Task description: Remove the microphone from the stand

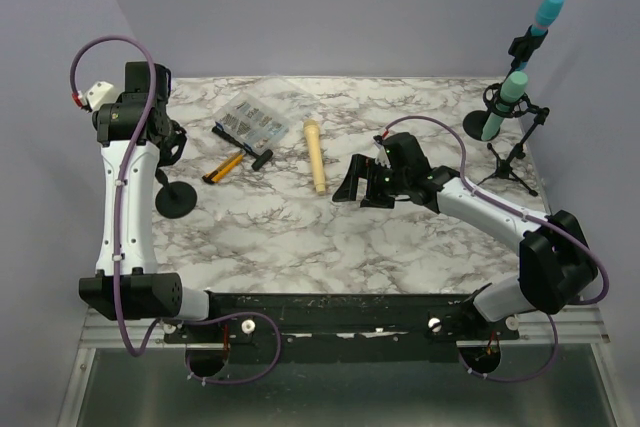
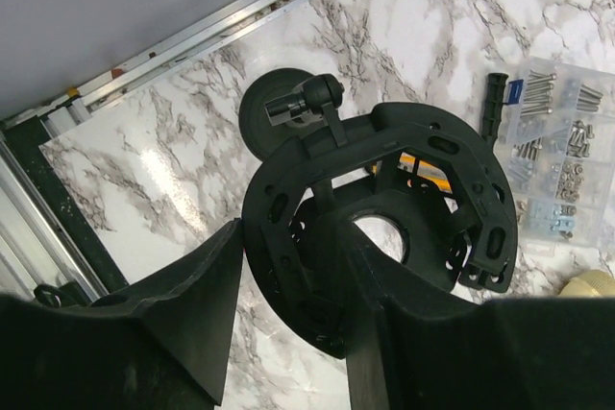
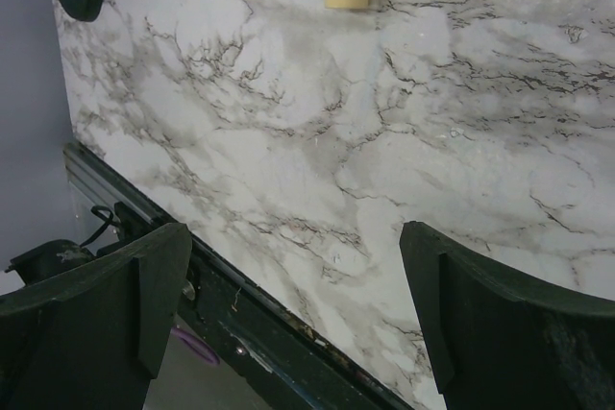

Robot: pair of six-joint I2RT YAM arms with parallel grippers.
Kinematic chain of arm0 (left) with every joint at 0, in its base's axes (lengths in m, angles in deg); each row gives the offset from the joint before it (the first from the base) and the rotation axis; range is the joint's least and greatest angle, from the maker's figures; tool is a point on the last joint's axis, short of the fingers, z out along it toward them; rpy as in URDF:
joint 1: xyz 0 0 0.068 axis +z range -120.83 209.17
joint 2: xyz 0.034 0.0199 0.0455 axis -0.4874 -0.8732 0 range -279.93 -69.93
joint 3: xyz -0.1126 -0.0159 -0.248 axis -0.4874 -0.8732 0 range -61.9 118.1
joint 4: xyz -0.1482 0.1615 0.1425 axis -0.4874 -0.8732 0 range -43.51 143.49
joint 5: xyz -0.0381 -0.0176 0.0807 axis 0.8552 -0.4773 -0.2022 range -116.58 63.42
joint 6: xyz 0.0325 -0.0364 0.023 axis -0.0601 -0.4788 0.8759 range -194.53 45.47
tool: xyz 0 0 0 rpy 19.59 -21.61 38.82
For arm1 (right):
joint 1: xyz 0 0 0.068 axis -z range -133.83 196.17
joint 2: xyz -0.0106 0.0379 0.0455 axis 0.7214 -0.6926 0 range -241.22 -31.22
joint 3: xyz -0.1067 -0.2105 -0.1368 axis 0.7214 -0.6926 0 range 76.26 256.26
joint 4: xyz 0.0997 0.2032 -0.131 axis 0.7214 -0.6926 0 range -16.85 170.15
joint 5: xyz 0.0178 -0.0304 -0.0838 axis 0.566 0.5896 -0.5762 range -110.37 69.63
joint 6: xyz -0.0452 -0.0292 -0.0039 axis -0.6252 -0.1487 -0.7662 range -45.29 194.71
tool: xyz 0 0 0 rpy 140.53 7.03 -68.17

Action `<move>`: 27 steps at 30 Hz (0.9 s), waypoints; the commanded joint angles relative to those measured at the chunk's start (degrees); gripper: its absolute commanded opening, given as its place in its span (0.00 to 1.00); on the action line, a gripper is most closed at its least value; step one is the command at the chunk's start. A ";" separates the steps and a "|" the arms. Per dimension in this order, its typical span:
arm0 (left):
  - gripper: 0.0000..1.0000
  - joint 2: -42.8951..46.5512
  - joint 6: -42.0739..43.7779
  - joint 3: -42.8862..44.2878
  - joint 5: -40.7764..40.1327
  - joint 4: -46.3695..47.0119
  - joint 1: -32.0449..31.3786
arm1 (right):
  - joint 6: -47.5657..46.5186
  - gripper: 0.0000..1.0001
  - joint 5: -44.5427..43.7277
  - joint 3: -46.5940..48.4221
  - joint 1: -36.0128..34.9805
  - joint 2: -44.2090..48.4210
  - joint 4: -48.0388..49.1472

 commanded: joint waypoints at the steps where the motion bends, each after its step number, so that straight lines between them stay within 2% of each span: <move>1: 0.39 1.36 -0.41 -1.35 -1.74 -2.02 0.35 | -0.89 1.00 -1.52 -0.75 -0.23 0.89 -0.99; 8: 0.21 6.13 4.66 -4.93 -1.48 0.53 0.32 | -0.96 1.00 -1.96 -0.62 -0.28 0.80 -1.17; 12: 0.00 9.28 12.20 -6.23 3.04 4.68 0.29 | -1.01 1.00 -1.84 -0.62 -0.28 0.80 -1.17; 16: 0.00 10.00 17.24 -3.90 4.25 3.67 -1.24 | -0.91 1.00 -1.84 -0.38 -0.26 0.68 -1.35; 19: 0.00 12.75 26.38 -5.55 10.66 8.34 -4.29 | -0.96 1.00 -1.80 -0.69 -0.22 1.03 -1.40; 22: 0.00 15.06 32.52 -6.81 17.11 11.01 -9.17 | -0.99 1.00 -2.01 -0.96 -0.28 1.29 -1.51; 27: 0.00 15.21 37.09 -4.32 20.22 10.17 -17.70 | -1.80 1.00 -3.14 -1.15 -0.28 1.95 -3.10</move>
